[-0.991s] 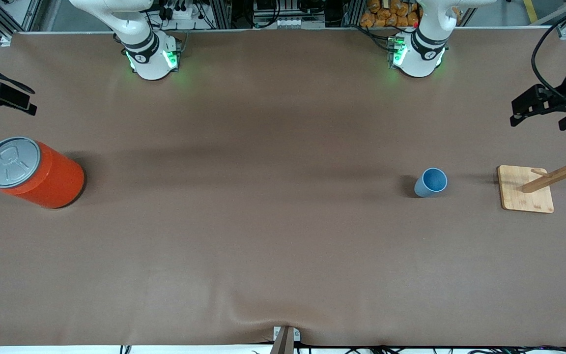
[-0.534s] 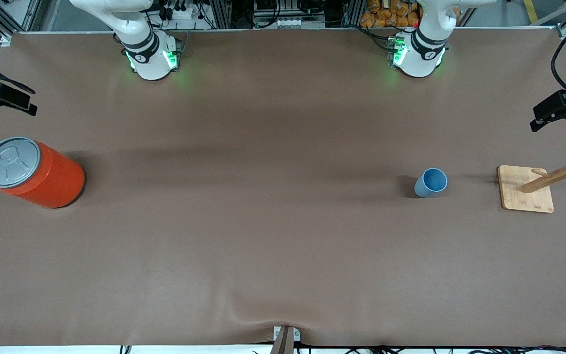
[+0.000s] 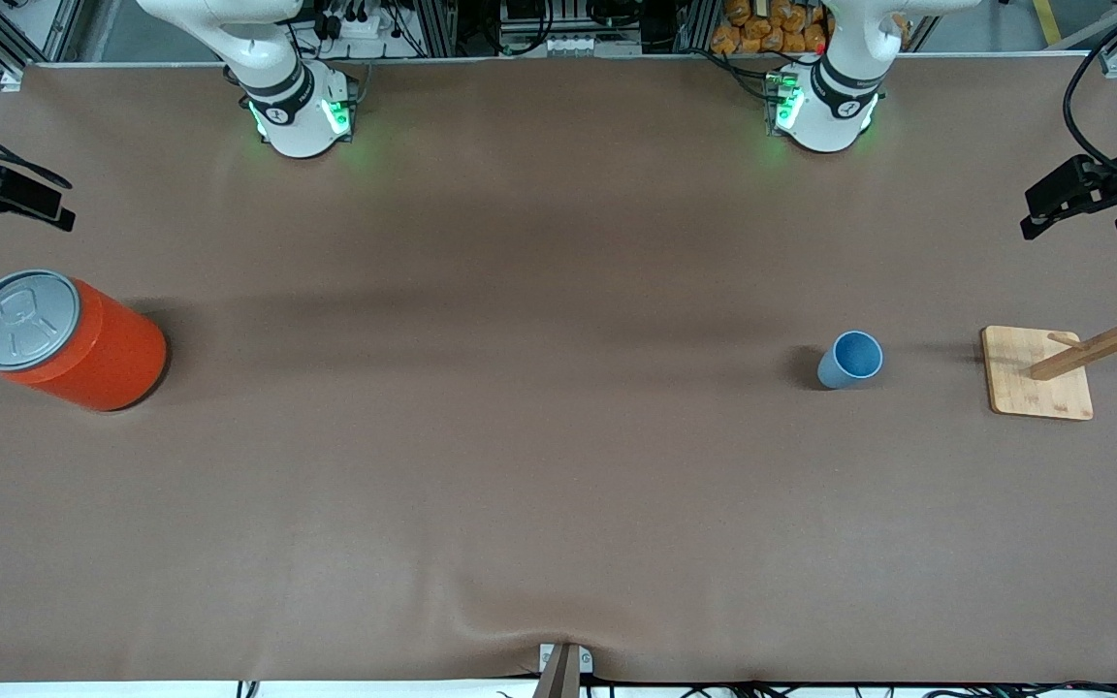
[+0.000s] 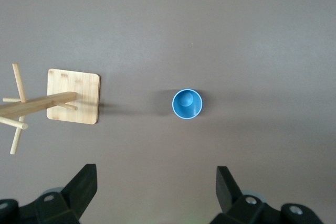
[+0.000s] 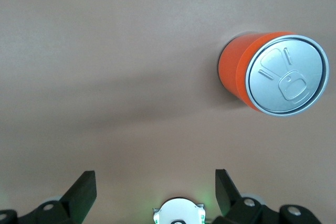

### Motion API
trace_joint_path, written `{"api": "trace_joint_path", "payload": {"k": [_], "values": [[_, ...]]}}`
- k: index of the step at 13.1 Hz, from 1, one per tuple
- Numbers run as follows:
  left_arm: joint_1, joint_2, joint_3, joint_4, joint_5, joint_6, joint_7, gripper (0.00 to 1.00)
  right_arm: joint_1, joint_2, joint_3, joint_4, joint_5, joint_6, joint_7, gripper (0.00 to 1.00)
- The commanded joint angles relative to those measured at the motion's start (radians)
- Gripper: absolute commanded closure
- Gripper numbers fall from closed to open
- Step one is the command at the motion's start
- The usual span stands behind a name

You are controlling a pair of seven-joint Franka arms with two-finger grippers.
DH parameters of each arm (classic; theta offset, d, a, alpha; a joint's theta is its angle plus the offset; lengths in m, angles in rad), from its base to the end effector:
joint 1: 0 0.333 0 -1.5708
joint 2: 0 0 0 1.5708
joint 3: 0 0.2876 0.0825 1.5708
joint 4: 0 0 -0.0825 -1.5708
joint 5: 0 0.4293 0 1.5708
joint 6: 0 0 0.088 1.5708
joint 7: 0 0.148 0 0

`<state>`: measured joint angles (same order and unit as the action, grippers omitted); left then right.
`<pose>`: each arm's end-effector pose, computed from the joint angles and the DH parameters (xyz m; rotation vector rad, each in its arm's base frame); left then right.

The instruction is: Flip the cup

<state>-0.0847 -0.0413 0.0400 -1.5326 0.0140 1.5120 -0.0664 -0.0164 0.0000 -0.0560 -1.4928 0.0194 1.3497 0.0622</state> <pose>0.5825 -0.0235 0.5939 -3.1301 -0.0355 -0.0334 0.5688 -0.0381 0.5773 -3.1069 0.2049 0.2230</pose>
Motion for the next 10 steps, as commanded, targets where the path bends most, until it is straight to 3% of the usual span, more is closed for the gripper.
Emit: {"api": "trace_joint_path", "payload": {"k": [1, 10], "values": [[0.000, -0.014, -0.003, -0.011, -0.002, -0.009, -0.027, 0.00, 0.003, -0.014, -0.001, -0.023, -0.004, 0.026, 0.001, 0.00], [0.000, 0.001, -0.003, -0.004, -0.002, -0.009, 0.007, 0.00, 0.001, -0.018, -0.001, -0.040, -0.004, 0.057, 0.002, 0.00]]}}
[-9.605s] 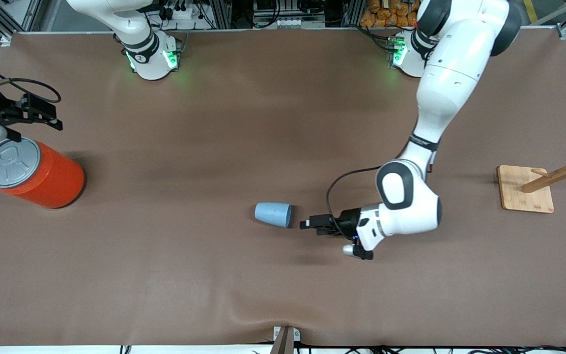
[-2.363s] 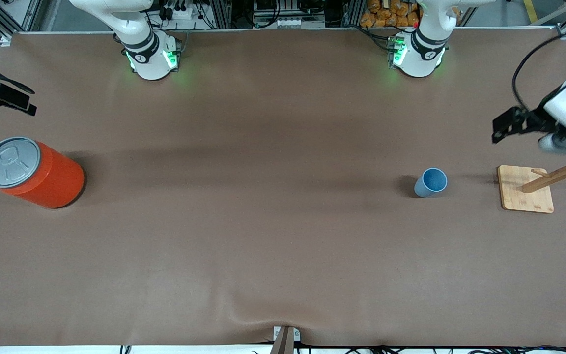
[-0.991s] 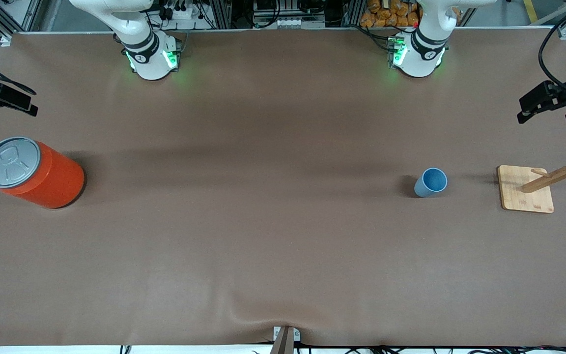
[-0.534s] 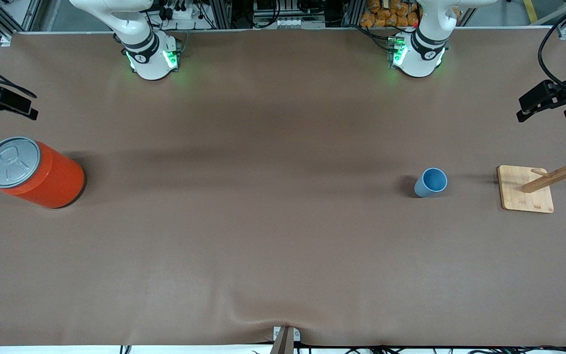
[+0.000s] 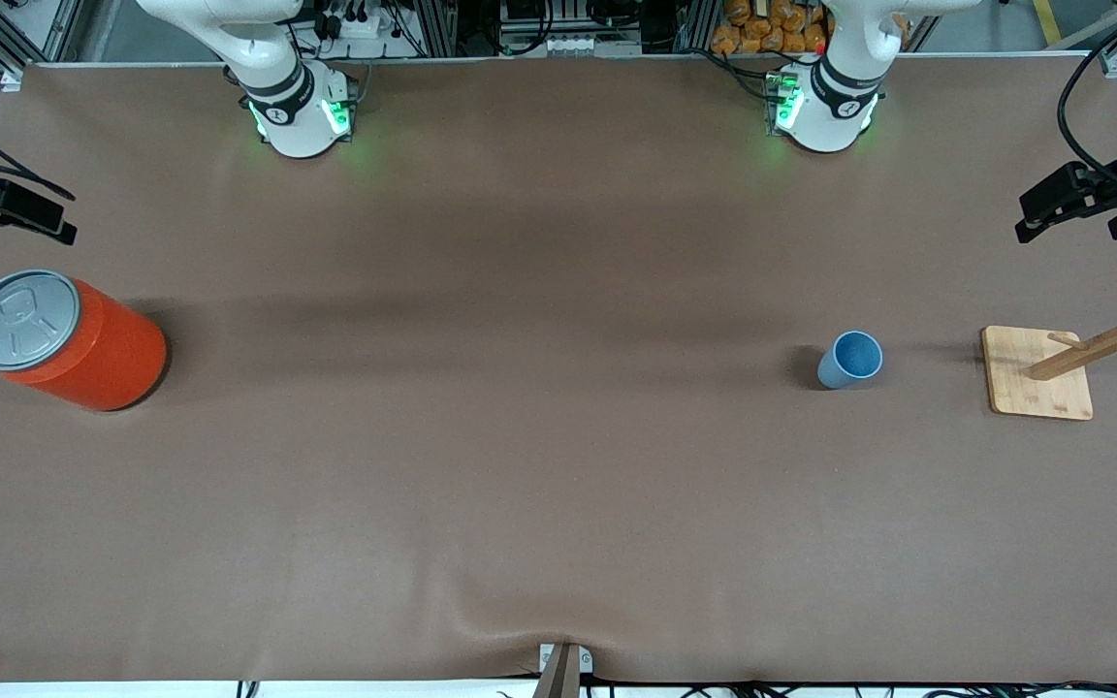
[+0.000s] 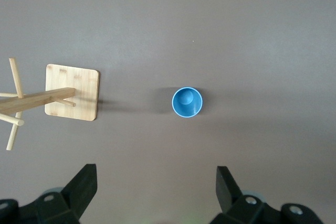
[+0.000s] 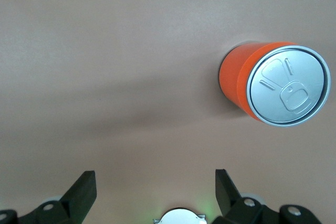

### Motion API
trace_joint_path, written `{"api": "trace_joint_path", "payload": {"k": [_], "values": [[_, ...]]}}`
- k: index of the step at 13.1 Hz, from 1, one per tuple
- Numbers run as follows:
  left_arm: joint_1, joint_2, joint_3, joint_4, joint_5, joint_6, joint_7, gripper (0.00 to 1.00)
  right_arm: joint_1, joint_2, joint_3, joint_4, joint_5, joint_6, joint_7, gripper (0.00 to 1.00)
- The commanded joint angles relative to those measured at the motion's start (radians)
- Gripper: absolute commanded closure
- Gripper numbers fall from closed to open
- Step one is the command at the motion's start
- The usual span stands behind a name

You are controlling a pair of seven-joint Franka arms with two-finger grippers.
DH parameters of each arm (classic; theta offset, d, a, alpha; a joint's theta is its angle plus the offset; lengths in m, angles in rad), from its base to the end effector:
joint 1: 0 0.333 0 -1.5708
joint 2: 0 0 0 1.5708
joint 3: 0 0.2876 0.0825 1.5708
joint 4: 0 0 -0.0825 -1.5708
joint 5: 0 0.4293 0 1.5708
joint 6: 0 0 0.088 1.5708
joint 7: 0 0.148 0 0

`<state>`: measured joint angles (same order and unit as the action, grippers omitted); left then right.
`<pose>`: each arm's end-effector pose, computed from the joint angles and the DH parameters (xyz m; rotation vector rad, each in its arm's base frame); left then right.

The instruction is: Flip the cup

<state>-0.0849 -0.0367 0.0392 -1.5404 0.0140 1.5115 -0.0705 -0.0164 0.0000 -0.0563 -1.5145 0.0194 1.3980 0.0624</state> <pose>0.5834 -0.0242 0.5872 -3.1292 -0.0402 -0.0133 0.5754 -0.0388 0.5699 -3.1096 0.2069 0.1816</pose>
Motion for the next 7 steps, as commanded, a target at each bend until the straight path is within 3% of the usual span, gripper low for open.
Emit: {"api": "trace_joint_path", "payload": {"k": [1, 7], "values": [[0.001, -0.003, -0.002, 0.002, -0.002, -0.008, 0.008, 0.00, 0.001, -0.018, 0.000, -0.018, -0.004, 0.009, 0.002, 0.00], [0.001, -0.003, -0.008, 0.003, -0.002, -0.008, 0.001, 0.00, 0.003, -0.018, 0.000, -0.018, -0.004, 0.009, 0.001, 0.00]]}}
